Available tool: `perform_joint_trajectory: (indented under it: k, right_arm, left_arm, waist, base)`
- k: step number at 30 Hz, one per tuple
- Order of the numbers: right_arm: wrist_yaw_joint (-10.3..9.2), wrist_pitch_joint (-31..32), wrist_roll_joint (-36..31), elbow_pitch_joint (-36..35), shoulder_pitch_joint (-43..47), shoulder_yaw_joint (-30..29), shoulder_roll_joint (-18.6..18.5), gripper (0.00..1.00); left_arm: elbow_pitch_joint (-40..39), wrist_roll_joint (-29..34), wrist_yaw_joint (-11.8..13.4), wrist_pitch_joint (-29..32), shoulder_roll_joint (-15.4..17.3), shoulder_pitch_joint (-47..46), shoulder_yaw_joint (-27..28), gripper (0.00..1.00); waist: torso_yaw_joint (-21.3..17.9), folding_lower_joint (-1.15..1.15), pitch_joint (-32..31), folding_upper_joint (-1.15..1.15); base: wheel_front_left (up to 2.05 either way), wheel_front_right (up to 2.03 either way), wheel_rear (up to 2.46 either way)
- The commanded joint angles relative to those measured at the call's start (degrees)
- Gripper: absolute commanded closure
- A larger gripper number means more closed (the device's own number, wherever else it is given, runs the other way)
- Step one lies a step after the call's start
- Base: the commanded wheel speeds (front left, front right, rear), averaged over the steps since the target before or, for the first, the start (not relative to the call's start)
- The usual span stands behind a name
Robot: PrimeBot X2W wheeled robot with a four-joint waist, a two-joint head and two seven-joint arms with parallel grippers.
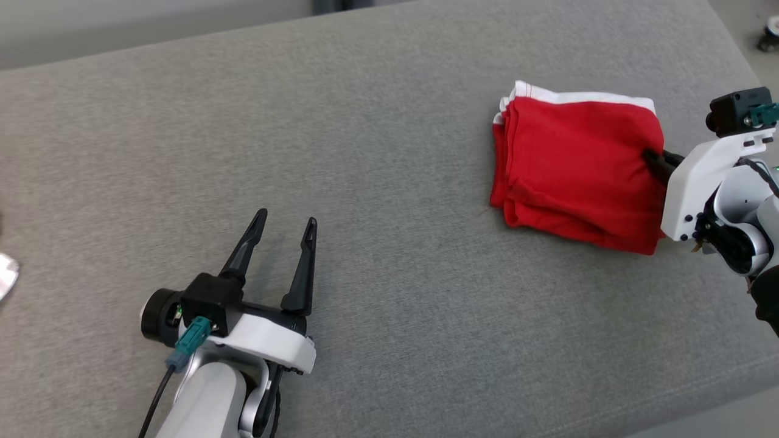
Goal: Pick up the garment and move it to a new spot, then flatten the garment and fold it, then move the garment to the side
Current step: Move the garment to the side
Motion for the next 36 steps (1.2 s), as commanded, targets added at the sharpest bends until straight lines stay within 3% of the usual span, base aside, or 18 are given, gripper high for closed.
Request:
perform_joint_trajectory:
  k: [1, 10, 28, 36]
  right_arm:
    - [0.01, -0.84, 0.25, 0.68, -1.18, 0.39, 0.13, 1.00]
    - [0.01, -3.75, 0.21, 3.93, -4.10, 2.75, -1.28, 1.00]
    - [0.00, -8.15, -9.82, 20.11, -17.04, 4.10, -9.24, 1.00]
    - [0.00, -9.47, -14.25, 24.84, -20.86, 5.60, -9.97, 1.00]
  left_arm:
    - [-0.14, 0.53, -0.24, 0.06, 0.45, -1.36, -0.25, 0.00]
    - [-1.52, 0.84, -0.35, 0.69, 1.04, -2.22, -1.22, 0.00]
    - [-7.27, 0.36, 1.28, 1.97, 2.14, -0.93, -1.76, 0.00]
    - [-8.05, 0.10, 1.68, 1.72, 2.15, -1.14, -2.14, 0.00]
  waist:
    - [-2.57, 0.00, 2.31, 0.00]
    - [-1.50, 0.00, 2.85, 0.00]
    - [7.30, 0.00, 6.86, 0.00]
    - [9.36, 0.00, 8.82, 0.00]
  base:
    - [0.00, 0.00, 0.00]
    - [0.00, 0.00, 0.00]
    - [0.00, 0.00, 0.00]
    - [0.00, 0.00, 0.00]
